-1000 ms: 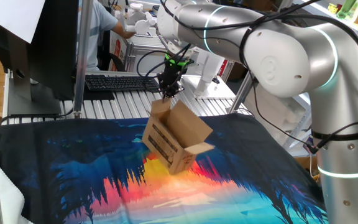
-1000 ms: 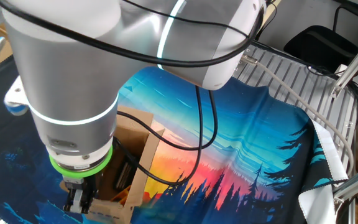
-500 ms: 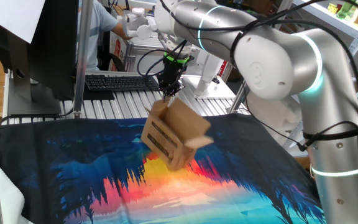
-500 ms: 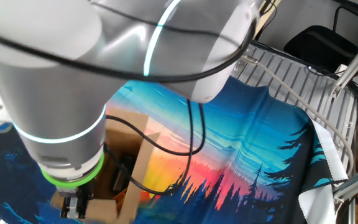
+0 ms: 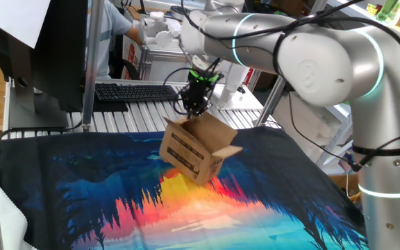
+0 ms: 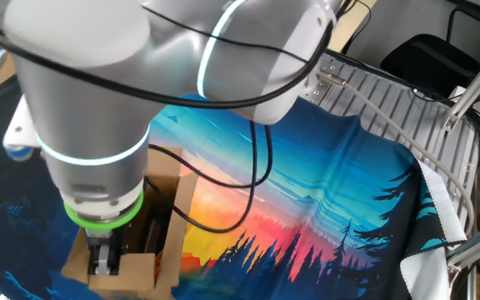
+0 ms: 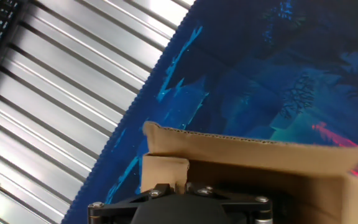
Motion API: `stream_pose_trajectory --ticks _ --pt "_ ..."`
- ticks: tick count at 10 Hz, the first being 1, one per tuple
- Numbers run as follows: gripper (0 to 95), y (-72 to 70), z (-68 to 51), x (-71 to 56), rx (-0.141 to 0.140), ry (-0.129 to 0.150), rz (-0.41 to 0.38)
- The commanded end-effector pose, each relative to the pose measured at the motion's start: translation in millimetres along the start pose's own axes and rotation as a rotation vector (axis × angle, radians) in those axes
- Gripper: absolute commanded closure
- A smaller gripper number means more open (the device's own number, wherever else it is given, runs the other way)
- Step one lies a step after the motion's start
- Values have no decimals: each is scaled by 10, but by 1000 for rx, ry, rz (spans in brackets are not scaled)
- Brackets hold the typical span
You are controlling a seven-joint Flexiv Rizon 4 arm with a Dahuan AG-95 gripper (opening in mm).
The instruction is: Cover the box
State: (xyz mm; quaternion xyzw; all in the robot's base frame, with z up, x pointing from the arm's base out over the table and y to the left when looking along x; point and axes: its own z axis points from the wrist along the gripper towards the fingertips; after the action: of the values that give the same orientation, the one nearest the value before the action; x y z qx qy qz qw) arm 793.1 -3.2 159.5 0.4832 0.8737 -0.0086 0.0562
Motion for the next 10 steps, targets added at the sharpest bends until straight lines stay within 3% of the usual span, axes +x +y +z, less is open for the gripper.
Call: stream_pose_trajectory --ticks 1,2,10 --pt "380 61 30 -27 0 10 10" --pt "190 62 49 -23 -2 9 9" --pt "190 8 177 -61 -8 6 -9"
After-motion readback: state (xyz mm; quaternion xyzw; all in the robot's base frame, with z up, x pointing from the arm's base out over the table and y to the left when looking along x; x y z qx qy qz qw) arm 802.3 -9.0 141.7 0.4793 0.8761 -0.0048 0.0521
